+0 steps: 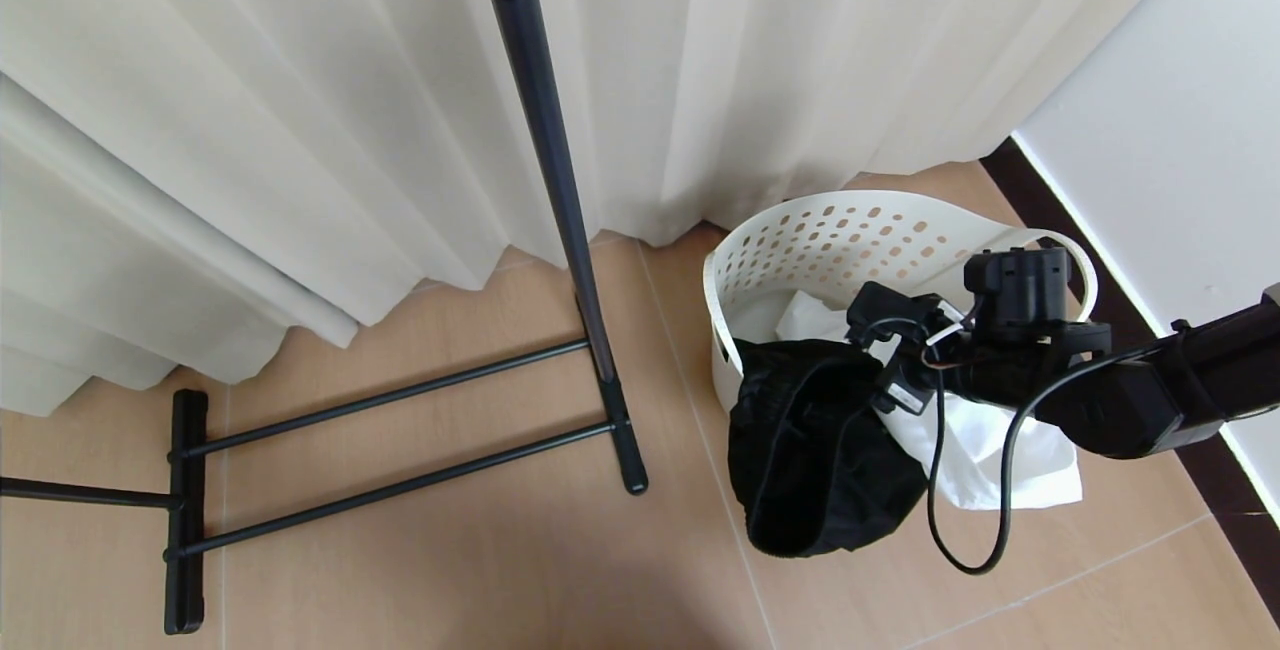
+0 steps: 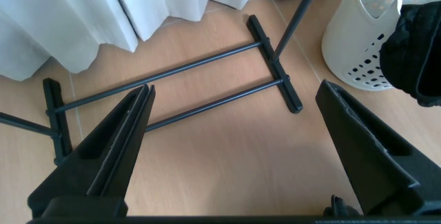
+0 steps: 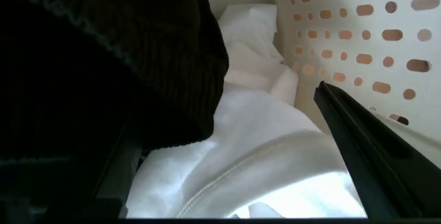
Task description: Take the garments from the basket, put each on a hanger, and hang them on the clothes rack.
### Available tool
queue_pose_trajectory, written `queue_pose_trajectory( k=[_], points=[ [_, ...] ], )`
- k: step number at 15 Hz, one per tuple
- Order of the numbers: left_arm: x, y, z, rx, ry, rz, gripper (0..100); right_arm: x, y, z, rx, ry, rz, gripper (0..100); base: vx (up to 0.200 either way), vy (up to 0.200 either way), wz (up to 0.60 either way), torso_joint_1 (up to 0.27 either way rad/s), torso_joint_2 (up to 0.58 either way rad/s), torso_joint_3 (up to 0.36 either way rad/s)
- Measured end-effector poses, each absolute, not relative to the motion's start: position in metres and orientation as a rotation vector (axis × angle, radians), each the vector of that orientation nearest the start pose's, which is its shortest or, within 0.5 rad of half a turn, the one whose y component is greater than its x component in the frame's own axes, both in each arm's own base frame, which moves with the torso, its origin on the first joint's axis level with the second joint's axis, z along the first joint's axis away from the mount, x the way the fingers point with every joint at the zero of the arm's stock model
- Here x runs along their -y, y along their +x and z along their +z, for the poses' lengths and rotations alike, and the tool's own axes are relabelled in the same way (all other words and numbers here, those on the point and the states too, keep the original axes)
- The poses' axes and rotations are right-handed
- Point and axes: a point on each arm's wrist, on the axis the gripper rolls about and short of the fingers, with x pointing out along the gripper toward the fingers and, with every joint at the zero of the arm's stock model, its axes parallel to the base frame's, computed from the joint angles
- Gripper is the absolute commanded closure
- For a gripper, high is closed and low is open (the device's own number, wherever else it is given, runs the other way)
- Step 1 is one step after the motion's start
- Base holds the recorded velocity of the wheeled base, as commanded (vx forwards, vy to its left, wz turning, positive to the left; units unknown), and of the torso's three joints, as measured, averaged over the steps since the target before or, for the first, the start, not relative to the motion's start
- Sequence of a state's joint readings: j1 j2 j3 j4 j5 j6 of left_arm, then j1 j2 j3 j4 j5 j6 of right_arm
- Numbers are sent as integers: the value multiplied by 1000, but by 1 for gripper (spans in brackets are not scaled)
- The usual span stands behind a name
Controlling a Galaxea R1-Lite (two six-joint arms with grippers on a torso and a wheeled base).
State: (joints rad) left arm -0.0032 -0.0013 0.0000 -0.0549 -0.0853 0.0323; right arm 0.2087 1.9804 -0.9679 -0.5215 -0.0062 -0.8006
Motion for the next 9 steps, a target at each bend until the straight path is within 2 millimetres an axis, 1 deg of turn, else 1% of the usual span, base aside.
queue_pose_trajectory(
  k=[2, 3, 7, 9],
  points=[
    [2, -23, 81, 58, 35, -87, 0, -77, 362, 116, -387, -826, 385, 0, 0, 0, 0, 0, 0, 0],
    [2, -23, 81, 57, 35, -88, 0, -77, 364, 116, -387, -818, 385, 100, 0, 0, 0, 0, 0, 0],
    [2, -23, 81, 58, 35, -88, 0, -79, 365, 116, -389, -788, 379, 100, 0, 0, 0, 0, 0, 0],
    [2, -23, 81, 58, 35, -87, 0, -79, 363, 117, -396, -736, 374, 100, 0, 0, 0, 0, 0, 0]
  ],
)
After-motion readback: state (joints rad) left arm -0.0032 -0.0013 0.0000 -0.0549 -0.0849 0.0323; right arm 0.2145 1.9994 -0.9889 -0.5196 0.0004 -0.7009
